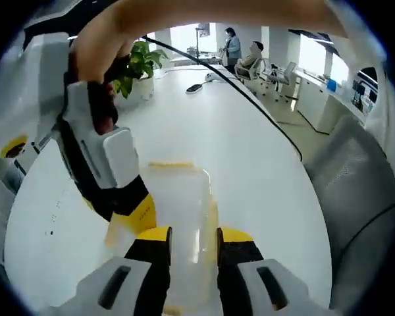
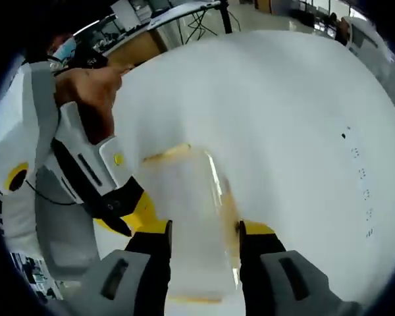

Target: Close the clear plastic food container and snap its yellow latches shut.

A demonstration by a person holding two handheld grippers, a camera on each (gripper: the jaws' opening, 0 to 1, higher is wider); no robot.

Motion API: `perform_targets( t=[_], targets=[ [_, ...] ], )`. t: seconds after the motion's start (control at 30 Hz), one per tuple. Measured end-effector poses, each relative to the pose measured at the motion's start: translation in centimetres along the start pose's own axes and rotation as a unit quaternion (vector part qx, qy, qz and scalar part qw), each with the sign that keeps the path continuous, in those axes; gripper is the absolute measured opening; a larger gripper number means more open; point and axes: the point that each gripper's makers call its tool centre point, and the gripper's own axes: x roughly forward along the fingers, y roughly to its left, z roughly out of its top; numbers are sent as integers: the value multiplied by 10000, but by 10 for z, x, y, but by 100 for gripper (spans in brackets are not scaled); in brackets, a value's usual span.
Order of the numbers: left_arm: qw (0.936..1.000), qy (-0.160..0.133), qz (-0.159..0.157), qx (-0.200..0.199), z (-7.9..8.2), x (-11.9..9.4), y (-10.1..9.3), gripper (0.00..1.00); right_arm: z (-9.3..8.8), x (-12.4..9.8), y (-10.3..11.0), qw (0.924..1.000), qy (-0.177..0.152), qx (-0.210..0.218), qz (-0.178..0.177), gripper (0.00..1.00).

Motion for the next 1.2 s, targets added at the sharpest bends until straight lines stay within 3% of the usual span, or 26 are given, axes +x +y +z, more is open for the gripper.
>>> perform_targets(
  t=[0.17,0.3,0.7,0.83,1.2],
  targets=[
    [9975,314,179,603,-2,3,-2,24,-5,-1,5,9999,121,19,106,38],
    [9912,532,326,1167,-3,6,-3,27,-5,0,5,9997,205,29,130,38],
    [9933,446,430,971,-4,7,0,27,-5,1,3,9992,330,87,189,38],
    [9960,311,459,694,-3,8,1,26,-4,2,3,9991,371,91,191,38],
    [9953,479,505,680,-4,8,0,24,-2,2,-5,9986,455,103,245,37]
  ],
)
